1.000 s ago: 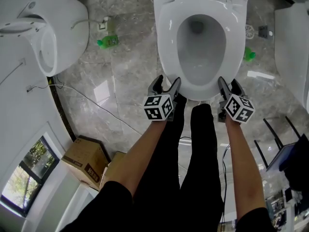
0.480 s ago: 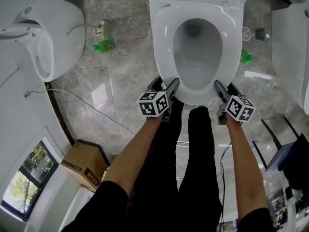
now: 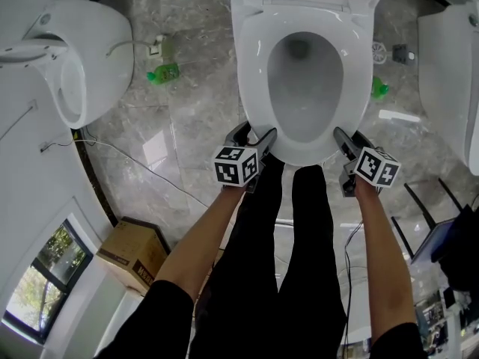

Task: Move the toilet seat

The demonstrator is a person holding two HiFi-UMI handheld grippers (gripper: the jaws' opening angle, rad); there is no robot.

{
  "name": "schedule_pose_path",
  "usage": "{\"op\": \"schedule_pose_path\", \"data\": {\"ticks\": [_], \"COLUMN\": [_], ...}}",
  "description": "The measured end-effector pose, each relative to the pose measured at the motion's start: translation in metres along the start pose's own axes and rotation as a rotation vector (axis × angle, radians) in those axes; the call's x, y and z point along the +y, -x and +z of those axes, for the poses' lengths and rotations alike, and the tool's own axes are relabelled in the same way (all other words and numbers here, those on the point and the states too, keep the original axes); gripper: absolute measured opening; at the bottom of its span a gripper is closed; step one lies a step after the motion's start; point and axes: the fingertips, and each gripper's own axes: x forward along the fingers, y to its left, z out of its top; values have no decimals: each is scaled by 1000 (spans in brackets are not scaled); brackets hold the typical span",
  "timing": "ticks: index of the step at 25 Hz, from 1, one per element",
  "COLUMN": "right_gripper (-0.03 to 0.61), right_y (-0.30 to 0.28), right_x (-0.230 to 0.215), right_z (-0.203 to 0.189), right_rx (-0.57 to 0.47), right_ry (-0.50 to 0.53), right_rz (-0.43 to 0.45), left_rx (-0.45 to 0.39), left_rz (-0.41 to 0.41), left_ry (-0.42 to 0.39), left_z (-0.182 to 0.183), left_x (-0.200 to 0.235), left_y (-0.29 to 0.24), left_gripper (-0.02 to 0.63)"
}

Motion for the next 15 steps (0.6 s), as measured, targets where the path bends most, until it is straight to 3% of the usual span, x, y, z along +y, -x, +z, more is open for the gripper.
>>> {"op": "schedule_pose_path", "data": {"ticks": [7,15], "right_gripper": [279,278], "right_y": [30,81], "right_x": [24,70], "right_z": [11,44], "right_rx": [0,-72], "right_ry": [-25,-61], "right_rz": [12,41], "left_rx": [-56,-121], "left_rz": [-9,-42], "left_ry": [108,232], "left_z": [22,66], "left_x": [-19,-48], "left_y": [32,85], "left_gripper": [325,324]}}
